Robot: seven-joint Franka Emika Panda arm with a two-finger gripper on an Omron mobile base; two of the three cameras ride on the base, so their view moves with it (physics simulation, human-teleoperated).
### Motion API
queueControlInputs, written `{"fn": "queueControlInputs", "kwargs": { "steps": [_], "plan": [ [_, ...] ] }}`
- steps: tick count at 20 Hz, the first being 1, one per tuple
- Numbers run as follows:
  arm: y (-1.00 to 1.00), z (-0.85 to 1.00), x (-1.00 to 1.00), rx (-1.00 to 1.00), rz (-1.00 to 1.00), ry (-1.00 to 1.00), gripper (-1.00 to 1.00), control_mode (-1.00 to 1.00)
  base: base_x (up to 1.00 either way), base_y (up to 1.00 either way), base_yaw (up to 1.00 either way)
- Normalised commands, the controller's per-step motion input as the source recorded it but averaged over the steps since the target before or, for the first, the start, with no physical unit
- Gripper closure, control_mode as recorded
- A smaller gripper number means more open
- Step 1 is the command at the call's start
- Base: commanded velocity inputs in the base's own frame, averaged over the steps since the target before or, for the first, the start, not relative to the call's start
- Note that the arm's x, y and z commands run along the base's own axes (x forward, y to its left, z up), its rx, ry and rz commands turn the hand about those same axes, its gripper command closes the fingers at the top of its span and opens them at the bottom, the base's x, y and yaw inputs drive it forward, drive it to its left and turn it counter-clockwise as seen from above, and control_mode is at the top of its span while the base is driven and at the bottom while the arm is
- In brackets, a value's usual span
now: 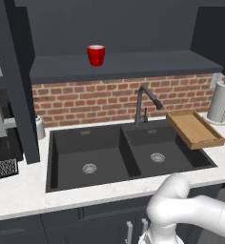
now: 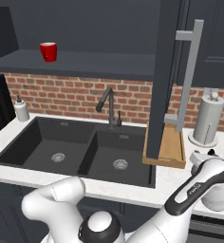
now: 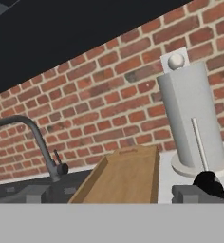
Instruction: Pick the kettle from the counter and place it on the tray. Then pick the mug from the cabinet and place it on the tray. Then close the cabinet doors.
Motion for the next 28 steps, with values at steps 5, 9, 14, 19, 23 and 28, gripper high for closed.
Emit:
{"fn": "queueControlInputs", "kwargs": {
  "steps": [5,9,14,19,23,28],
  "plan": [
    [-0.03,-0.22,0.05,-0.02,0.0,0.0,-1.0,-1.0,0.0,0.0,0.0],
    [0.0,-0.18,0.14,-0.02,0.0,0.0,-1.0,-1.0,0.0,0.0,0.0],
    [0.0,-0.1,0.19,-0.08,0.0,0.0,-1.0,-1.0,0.0,0.0,0.0],
    [-0.01,-0.14,0.28,-0.12,0.0,0.0,-1.0,-1.0,0.0,0.0,0.0],
    [-0.14,-0.2,0.34,-0.11,0.0,0.0,-1.0,-1.0,0.0,0.0,0.0],
    [-0.26,-0.18,0.3,-0.08,0.0,0.0,-1.0,-1.0,0.0,0.0,0.0]
  ]
}}
